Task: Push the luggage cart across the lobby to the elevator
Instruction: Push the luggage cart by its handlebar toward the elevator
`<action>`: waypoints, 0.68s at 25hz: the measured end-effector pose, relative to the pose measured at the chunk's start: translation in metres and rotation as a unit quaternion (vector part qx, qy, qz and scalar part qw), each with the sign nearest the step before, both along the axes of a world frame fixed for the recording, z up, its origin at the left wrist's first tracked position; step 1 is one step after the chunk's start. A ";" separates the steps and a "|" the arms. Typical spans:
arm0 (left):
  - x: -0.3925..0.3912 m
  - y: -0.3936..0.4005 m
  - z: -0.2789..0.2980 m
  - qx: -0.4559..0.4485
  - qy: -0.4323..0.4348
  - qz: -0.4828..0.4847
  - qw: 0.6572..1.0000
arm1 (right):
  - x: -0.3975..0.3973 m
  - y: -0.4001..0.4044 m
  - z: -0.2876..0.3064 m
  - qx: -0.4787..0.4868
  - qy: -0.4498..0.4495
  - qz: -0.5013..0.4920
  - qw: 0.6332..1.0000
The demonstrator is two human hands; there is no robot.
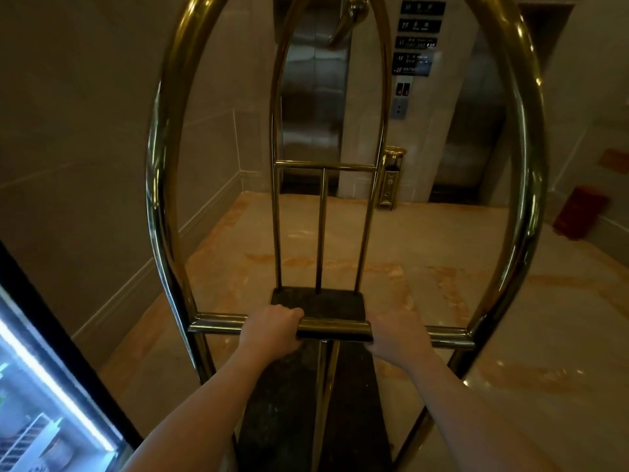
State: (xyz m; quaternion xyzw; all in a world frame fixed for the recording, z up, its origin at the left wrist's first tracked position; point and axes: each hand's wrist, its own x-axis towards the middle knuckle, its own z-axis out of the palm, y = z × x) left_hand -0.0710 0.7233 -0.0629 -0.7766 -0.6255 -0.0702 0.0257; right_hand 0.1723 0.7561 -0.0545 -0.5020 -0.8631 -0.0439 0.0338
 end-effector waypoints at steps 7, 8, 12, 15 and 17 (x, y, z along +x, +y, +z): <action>-0.019 0.095 -0.002 0.018 0.012 0.001 1.000 | -0.019 0.091 0.000 0.001 0.000 -0.002 1.000; -0.022 0.109 -0.002 0.018 0.013 0.005 1.000 | -0.022 0.104 0.000 -0.001 0.000 -0.002 1.000; -0.025 0.163 -0.001 0.022 0.014 0.018 0.999 | -0.027 0.163 0.000 0.004 -0.009 0.006 1.000; -0.028 0.204 0.000 0.014 0.006 0.015 1.000 | -0.029 0.204 0.001 -0.007 -0.001 0.012 1.000; -0.030 0.228 0.001 0.008 0.012 0.017 1.000 | -0.030 0.230 0.000 -0.008 -0.008 0.018 1.000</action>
